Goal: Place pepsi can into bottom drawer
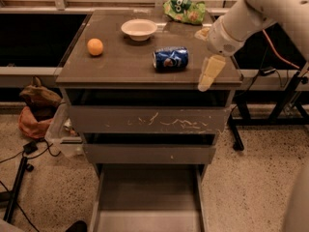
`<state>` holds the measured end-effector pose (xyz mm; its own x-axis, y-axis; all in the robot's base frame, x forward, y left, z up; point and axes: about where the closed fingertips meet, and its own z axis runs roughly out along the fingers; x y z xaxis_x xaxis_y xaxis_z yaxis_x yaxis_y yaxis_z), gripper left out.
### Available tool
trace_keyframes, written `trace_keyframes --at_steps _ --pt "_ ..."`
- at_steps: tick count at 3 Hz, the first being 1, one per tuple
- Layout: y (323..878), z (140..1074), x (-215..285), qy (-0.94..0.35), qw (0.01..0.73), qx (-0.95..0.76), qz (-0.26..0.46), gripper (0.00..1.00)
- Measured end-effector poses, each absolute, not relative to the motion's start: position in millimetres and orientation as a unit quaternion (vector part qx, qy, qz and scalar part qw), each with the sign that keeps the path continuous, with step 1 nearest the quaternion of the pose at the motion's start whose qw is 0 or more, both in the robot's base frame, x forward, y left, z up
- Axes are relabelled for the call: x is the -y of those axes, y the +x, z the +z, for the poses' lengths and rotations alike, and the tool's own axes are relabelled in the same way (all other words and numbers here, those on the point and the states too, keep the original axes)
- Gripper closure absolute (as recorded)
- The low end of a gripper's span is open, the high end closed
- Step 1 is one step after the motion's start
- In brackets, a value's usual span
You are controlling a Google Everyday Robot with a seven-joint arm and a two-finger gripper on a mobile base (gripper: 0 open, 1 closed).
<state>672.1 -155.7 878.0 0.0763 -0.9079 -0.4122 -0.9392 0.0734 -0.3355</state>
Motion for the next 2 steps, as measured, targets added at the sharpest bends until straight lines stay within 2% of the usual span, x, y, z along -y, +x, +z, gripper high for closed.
trace_keyframes --at_steps 2 --pt "713.5 867.0 125.3 -0.705 0.264 -0.658 0.037 0.00"
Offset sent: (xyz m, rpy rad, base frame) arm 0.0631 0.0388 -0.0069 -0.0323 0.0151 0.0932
